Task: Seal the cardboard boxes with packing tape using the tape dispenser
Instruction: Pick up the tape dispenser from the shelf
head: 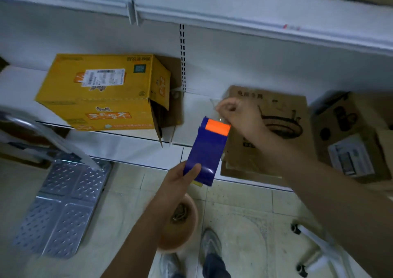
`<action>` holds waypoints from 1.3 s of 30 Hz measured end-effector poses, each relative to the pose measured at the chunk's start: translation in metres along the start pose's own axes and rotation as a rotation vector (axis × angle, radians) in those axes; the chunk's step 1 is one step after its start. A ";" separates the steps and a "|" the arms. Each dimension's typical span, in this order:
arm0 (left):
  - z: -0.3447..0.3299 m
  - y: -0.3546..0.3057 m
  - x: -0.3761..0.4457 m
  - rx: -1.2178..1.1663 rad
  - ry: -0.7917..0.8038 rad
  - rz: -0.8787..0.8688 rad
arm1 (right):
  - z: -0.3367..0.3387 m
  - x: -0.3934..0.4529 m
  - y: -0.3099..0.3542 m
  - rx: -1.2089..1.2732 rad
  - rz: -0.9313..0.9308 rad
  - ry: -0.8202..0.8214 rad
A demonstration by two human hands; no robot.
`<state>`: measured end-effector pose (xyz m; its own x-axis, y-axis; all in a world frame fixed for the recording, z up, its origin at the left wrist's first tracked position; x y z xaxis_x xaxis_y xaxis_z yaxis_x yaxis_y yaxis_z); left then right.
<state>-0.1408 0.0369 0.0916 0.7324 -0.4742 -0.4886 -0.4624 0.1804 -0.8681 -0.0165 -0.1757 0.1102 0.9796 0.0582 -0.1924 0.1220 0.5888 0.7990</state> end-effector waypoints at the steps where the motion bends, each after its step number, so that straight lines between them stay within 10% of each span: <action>1: -0.004 0.001 -0.014 0.001 0.006 0.021 | -0.002 -0.016 0.006 -0.048 0.020 -0.015; 19: -0.025 -0.058 -0.144 -0.321 0.338 0.216 | -0.002 -0.207 0.121 -0.332 0.338 -0.190; 29: -0.031 -0.069 -0.149 -0.541 0.254 0.098 | -0.009 -0.238 0.150 -0.893 0.731 -0.186; 39: -0.034 -0.116 -0.135 -0.428 0.255 -0.055 | 0.018 -0.250 0.166 -1.166 0.666 -0.144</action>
<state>-0.2035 0.0511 0.2611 0.6406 -0.6782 -0.3601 -0.6295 -0.1953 -0.7521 -0.2382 -0.1069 0.3010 0.8156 0.5568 0.1572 -0.5145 0.8223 -0.2432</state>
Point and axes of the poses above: each hand's wrist, its own x-axis towards the middle knuckle, its own z-axis out of the back of the hand, y = z × x, the point moved 2 cm from there along x, towards the middle knuckle, and after that the axes turned 14 degrees about y, right-handed, at the moved point
